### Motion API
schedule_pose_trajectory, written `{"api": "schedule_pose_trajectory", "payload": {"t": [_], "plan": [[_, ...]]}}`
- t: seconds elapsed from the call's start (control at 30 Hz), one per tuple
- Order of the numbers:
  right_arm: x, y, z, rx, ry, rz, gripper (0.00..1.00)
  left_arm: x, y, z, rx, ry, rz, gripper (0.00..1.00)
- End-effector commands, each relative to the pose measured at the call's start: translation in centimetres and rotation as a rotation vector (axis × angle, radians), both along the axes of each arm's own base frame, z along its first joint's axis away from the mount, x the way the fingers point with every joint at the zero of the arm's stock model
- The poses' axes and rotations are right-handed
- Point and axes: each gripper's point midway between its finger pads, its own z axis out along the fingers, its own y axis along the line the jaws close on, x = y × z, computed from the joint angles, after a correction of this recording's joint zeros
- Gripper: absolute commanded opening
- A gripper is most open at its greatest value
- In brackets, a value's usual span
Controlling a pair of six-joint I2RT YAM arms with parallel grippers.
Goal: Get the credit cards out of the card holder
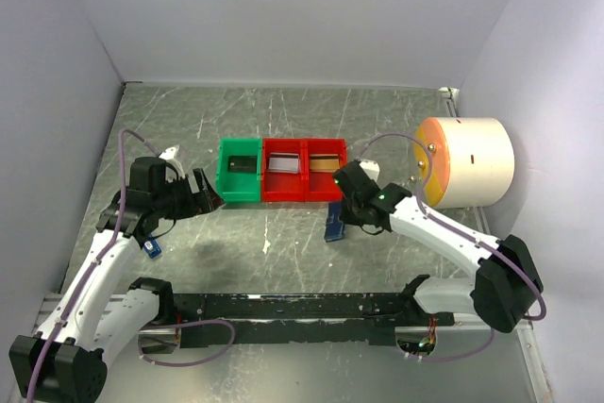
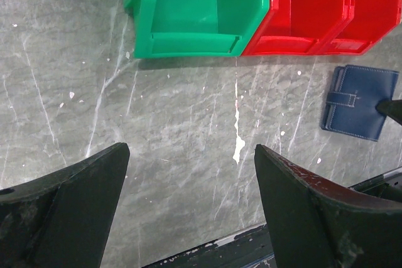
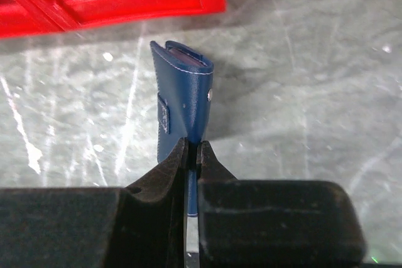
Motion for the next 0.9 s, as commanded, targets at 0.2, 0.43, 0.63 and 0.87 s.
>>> {"api": "schedule_pose_trajectory", "payload": {"t": [0.2, 0.43, 0.63, 0.87], "plan": [[-4.1, -4.2, 3.6, -0.509, 0.032, -0.018, 0.00, 0.4, 1.0, 0.5, 0.034, -0.029, 0.065, 0.93], [-4.9, -1.2, 1.9, -0.723, 0.013, 0.061, 0.02, 0.7, 5.4, 1.5, 0.122, -0.069, 0.342, 0.94], [-5.1, 3.9, -1.2, -0.678, 0.039, 0.157, 0.04, -0.4, 8.7, 3.5, 0.143, -0.145, 0.552, 0.94], [-6.6, 11.4, -1.6, -0.285, 0.063, 0.359, 0.34, -0.7, 9.3, 4.5, 0.128, -0.203, 0.583, 0.94]]}}
